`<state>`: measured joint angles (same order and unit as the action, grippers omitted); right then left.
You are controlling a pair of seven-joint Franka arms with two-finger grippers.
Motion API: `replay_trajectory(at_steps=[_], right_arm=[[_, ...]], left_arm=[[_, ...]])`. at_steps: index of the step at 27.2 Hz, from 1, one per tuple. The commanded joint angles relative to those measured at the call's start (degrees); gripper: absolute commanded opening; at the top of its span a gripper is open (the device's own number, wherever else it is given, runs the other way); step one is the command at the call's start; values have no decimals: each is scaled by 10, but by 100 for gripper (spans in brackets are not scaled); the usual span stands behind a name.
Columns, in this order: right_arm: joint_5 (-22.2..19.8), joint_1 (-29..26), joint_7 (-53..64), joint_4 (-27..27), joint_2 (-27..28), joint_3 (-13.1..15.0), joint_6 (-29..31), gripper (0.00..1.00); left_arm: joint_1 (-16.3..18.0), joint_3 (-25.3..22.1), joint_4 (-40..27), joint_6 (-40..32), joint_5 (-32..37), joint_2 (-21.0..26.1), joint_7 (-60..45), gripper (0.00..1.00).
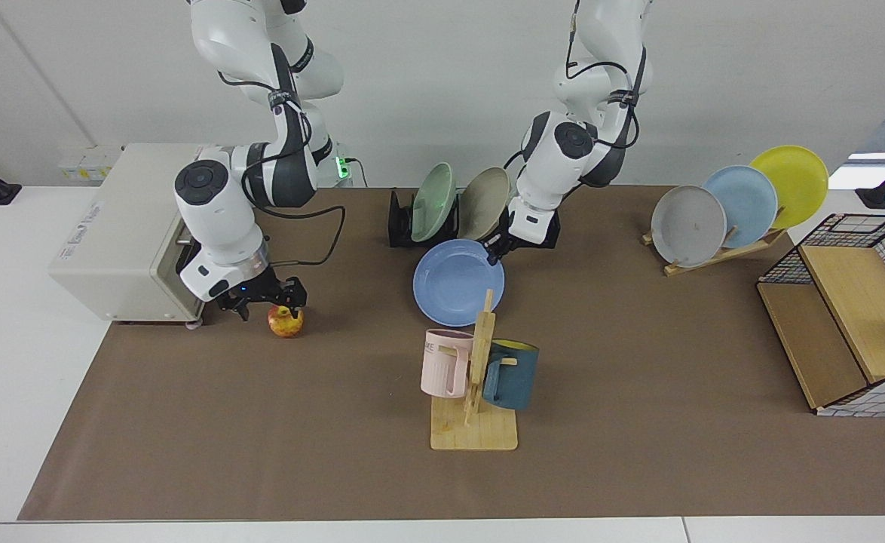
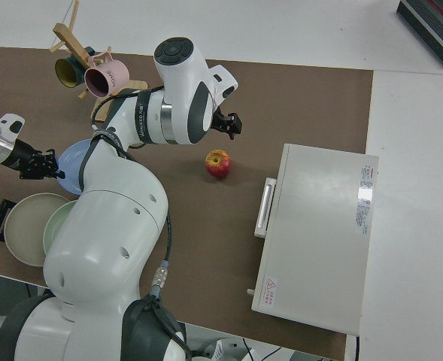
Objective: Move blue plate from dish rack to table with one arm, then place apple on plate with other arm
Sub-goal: 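Lower the blue plate onto the table while the right gripper grasps the apple, then withdraw the left gripper to rest while the right gripper lifts the apple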
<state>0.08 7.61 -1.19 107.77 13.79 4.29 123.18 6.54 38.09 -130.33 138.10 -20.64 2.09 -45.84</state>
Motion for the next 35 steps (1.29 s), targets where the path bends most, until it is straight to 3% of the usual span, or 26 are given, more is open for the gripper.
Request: replay_trajectory(at_steps=[1,4,5,7,8,10,18,26,27,29,30,33,35], right_arm=[[9,6,-4,9,16,0,23,100],[9,6,-2,15,28,1,33,100],[10,6,-3,18,30,1,37,100],[9,6,-3,27,33,1,47,100],[9,6,-4,31,33,1,50,100],[10,6,-5,41,35,1,58,100],[4,6,-2,60,42,1,65,100],[0,4,7,81,42,1,66,98],[-1,3,15,82,43,1,66,85],[0,3,29,78,45,1,66,43],[0,2,32,77,46,1,66,27],[0,6,31,71,47,1,64,5],[0,6,29,66,46,1,62,0]], left_arm=[[-6,-6,-9,19,-4,6,5,0],[-8,-6,-9,19,-3,7,4,4],[-8,-6,-9,19,-1,7,4,17],[-9,-6,-10,17,0,7,6,60],[-9,-6,-10,17,1,7,6,76],[-9,-6,-10,16,2,6,6,97],[6,-14,15,-4,95,16,-7,100],[18,-52,112,-191,174,4,2,100],[26,-55,118,-212,178,-2,12,100],[42,-57,140,-258,177,-12,47,100],[50,-60,159,-294,176,-13,72,100],[49,-97,232,-403,171,-13,148,100],[41,-130,256,-438,169,-13,184,100]])
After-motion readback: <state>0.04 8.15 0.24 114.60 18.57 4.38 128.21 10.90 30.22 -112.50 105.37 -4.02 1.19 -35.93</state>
